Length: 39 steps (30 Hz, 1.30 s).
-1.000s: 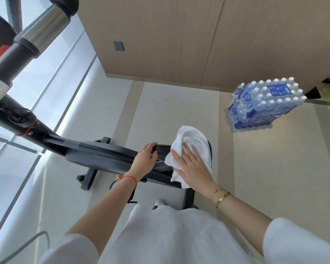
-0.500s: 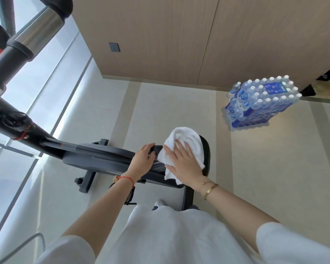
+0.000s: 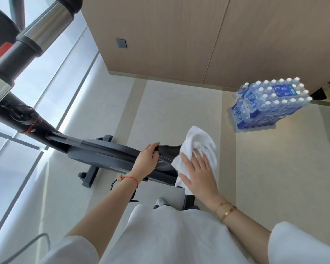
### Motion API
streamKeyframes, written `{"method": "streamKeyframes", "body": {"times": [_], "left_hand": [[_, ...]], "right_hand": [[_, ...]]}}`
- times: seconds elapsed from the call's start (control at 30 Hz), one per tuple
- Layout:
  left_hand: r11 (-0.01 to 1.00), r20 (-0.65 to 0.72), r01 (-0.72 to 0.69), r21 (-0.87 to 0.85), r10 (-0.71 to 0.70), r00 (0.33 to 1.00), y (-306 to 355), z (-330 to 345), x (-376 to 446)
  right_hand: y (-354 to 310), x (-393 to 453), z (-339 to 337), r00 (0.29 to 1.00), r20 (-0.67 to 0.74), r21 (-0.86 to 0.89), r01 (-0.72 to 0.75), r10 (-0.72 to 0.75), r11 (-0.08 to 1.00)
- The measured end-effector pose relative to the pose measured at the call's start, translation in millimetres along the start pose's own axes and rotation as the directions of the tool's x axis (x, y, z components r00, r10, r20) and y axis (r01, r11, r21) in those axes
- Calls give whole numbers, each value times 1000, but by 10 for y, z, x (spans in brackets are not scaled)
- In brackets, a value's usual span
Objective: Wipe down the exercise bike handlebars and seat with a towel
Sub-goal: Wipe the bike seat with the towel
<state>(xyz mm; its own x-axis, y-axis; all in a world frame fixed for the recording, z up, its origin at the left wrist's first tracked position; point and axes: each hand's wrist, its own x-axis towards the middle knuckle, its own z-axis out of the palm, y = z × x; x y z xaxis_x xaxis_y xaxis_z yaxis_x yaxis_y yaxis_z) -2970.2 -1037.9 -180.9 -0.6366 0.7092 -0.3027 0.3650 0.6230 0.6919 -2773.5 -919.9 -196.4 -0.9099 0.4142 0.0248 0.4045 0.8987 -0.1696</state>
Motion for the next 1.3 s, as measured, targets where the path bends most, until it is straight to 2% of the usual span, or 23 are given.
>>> {"method": "streamKeyframes", "body": {"times": [0.1, 0.2, 0.3, 0.37, 0.5, 0.6, 0.7, 0.8, 0.9, 0.97, 1.03, 1.13, 1.2, 1.3], "left_hand": [[1000, 0, -1, 2, 1, 1000, -4, -1, 1], [1000, -5, -3, -1, 3, 1000, -22, 5, 3], [1000, -15, -9, -5, 9, 1000, -15, 13, 2], [1000, -23, -2, -12, 2, 1000, 12, 9, -8], [999, -32, 27, -20, -28, 999, 66, 14, -30], [998, -38, 59, -26, -60, 997, 89, 22, -30], [997, -37, 71, -35, -72, 997, 104, 26, -29], [997, -45, 73, -36, -75, 996, 109, 36, -23], [996, -46, 80, -32, -82, 996, 120, 43, -30], [996, -59, 84, -37, -86, 995, 131, 47, -34], [996, -67, 83, -42, -86, 994, 147, 55, -35], [995, -75, 92, -42, -95, 993, 153, 59, -34], [994, -71, 102, -38, -104, 992, 157, 63, -36], [992, -63, 115, -53, -118, 991, 171, 70, -38]], "right_hand": [[162, -14, -43, 998, -7, 115, -54, 55, 992], [373, 246, -81, 984, -23, 215, -166, 175, 962], [541, 642, -169, 949, 138, 270, -313, 285, 911], [620, 898, -207, 916, 267, 248, -365, 298, 898], [573, 1265, -323, 889, 404, 160, -302, 217, 940], [321, 1490, -318, 857, 508, 16, -107, 84, 994], [52, 1588, -231, 806, 592, 26, -11, -7, 1000], [70, 1503, -235, 830, 551, 69, 55, -84, 996], [361, 1315, -269, 913, 361, 68, 176, -188, 982], [570, 1235, -293, 938, 298, 99, 154, -177, 983], [670, 1255, -291, 934, 340, 130, 67, -108, 989], [558, 1451, -287, 870, 493, 60, -19, -13, 998], [358, 1581, -275, 808, 589, -8, 29, -19, 1000], [36, 1662, -249, 762, 644, 57, 39, -67, 998]]}}
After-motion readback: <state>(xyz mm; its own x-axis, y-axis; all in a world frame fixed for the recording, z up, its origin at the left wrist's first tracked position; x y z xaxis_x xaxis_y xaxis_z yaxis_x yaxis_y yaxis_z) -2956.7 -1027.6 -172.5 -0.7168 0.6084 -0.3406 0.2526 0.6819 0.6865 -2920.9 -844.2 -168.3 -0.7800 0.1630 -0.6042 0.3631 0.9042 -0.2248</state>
